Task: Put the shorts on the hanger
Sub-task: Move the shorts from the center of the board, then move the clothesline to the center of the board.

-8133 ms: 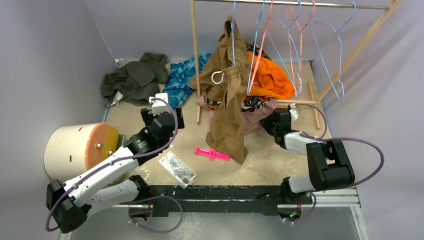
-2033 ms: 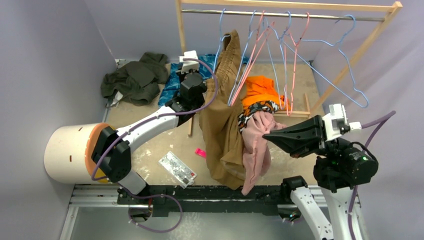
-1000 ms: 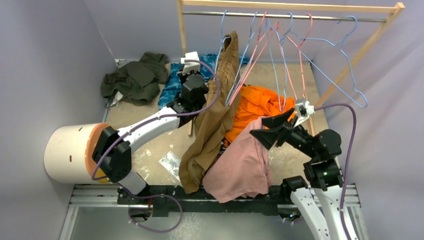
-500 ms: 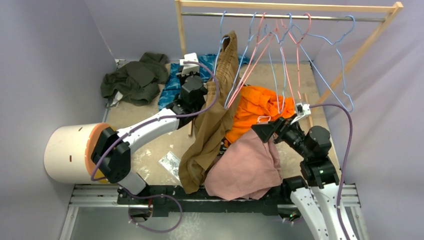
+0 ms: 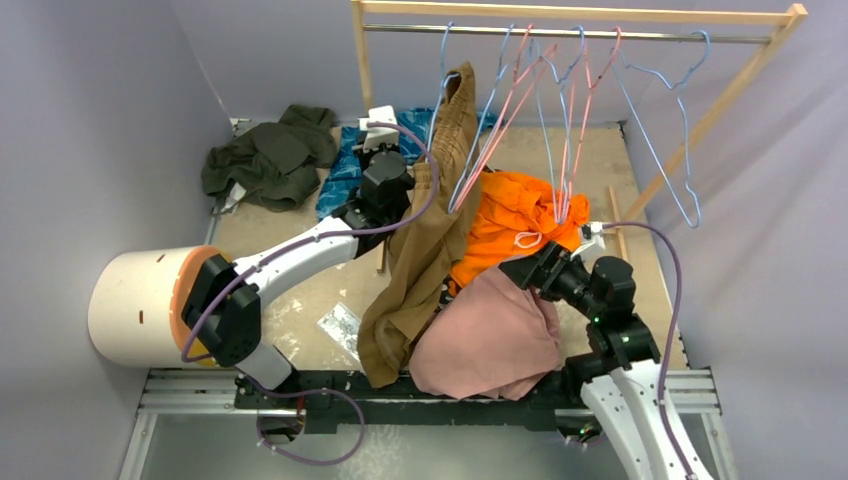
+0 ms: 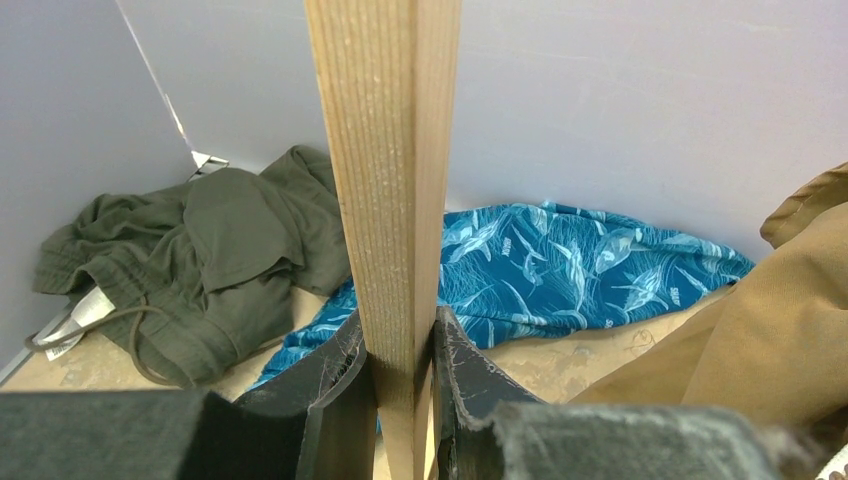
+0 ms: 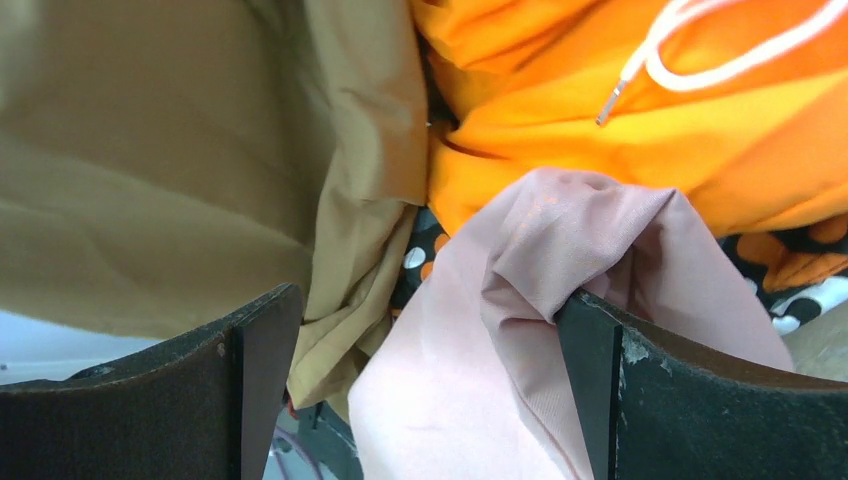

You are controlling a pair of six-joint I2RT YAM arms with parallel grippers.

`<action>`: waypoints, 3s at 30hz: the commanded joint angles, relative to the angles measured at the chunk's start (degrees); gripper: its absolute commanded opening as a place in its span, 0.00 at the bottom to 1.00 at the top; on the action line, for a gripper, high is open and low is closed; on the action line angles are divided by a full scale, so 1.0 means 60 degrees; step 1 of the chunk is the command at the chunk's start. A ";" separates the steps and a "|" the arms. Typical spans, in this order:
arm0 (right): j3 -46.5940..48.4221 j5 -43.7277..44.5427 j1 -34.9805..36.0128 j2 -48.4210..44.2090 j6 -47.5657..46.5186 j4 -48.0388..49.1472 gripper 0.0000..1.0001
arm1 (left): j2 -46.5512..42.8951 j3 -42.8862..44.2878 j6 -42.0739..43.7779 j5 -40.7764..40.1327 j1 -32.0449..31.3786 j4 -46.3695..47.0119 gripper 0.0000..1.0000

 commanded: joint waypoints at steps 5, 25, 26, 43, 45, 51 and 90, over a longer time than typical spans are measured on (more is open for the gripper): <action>-0.0135 0.1228 0.0011 0.1291 0.1688 0.1687 0.97 | 0.0039 -0.0411 0.0101 -0.0286 0.0074 -0.1115 0.00; 0.0099 0.5829 -0.0123 0.3004 0.3874 0.2152 0.95 | -0.0138 -0.1006 -0.0001 0.0004 0.0071 -0.0452 0.00; 0.0097 0.6069 -0.0130 0.2922 0.3956 0.2015 0.95 | -0.0141 -0.1016 -0.0007 0.0004 0.0072 -0.0411 0.00; -0.0051 0.5969 -0.1896 0.5247 0.3578 0.3432 0.83 | -0.0031 -0.1234 -0.0050 0.0675 -0.0031 0.0324 0.00; 0.0057 0.6034 -0.1984 0.5731 0.3522 0.3779 0.83 | 0.0014 -0.1235 -0.0026 0.0798 -0.0054 0.0498 0.00; 0.0436 0.6146 -0.2150 0.7354 0.3395 0.4600 0.83 | 0.0320 -0.1064 0.0332 0.0888 -0.0057 0.0913 0.00; 0.4888 0.4298 -0.2606 1.2912 0.1978 0.6706 0.51 | 0.4479 0.2932 0.0565 0.1851 0.0601 0.1399 0.00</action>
